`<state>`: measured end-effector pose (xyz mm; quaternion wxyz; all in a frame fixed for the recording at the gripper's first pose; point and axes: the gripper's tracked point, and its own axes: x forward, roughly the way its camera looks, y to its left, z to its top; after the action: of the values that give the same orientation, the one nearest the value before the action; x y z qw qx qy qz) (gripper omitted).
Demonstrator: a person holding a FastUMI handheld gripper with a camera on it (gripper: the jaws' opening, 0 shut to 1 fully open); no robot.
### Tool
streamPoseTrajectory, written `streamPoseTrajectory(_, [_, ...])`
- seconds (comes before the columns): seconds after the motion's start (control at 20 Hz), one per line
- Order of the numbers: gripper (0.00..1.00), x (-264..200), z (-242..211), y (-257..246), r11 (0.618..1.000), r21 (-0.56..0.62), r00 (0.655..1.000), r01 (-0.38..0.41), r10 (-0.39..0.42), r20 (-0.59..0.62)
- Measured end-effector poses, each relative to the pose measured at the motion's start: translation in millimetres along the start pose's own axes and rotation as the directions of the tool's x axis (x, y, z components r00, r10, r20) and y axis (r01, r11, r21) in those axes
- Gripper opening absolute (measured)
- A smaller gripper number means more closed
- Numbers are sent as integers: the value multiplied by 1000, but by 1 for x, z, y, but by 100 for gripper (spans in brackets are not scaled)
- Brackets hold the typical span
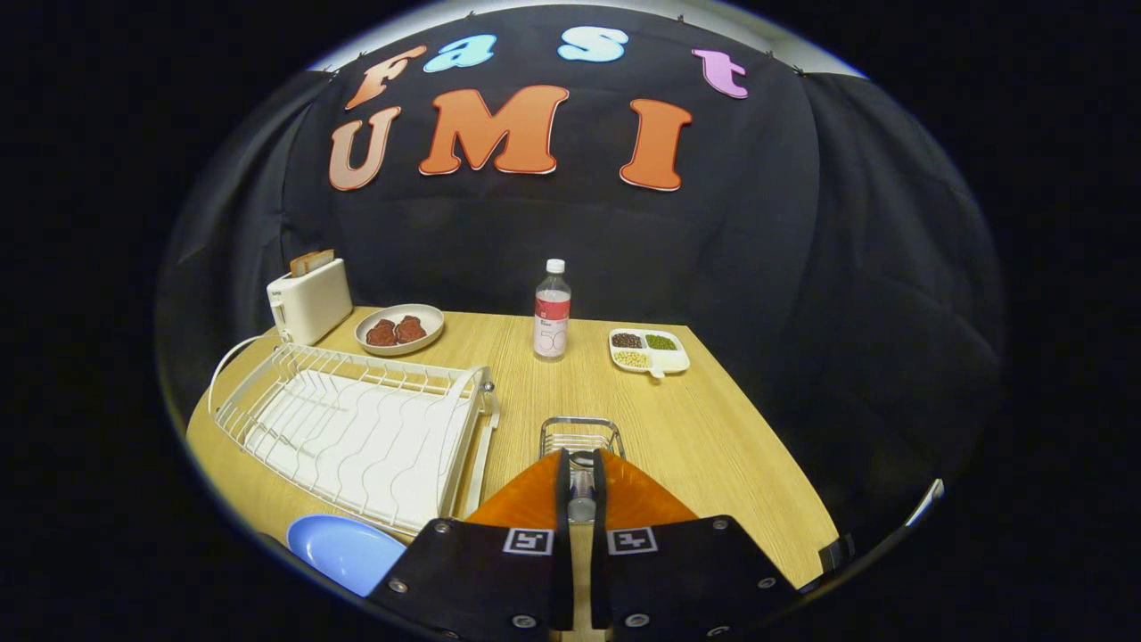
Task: Take the plate from the dish rack, then take the spoon from the basket and place it into the plate.
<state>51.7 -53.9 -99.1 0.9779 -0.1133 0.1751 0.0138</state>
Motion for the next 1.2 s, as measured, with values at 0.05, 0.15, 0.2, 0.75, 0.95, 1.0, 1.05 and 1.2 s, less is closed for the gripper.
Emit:
streamPoseTrajectory(0.05, [8,-6,4,0,1000,5,1000,7,-7,10])
streamPoseTrajectory(0.15, [8,-19,11,3,1000,16,999,24,-24,27])
streamPoseTrajectory(0.2, [8,-25,14,6,999,19,999,31,-32,29])
streamPoseTrajectory(0.75, [7,-102,8,57,996,73,998,51,-54,38])
streamPoseTrajectory(0.95, [8,-127,-12,82,997,67,1000,27,-28,14])
streamPoseTrajectory(1.0, [8,-133,-17,86,997,67,1000,24,-24,4])
streamPoseTrajectory(1.05, [8,-138,-19,89,998,64,1000,27,-27,6])
streamPoseTrajectory(1.2, [8,-152,-27,101,997,78,1000,8,-8,2])
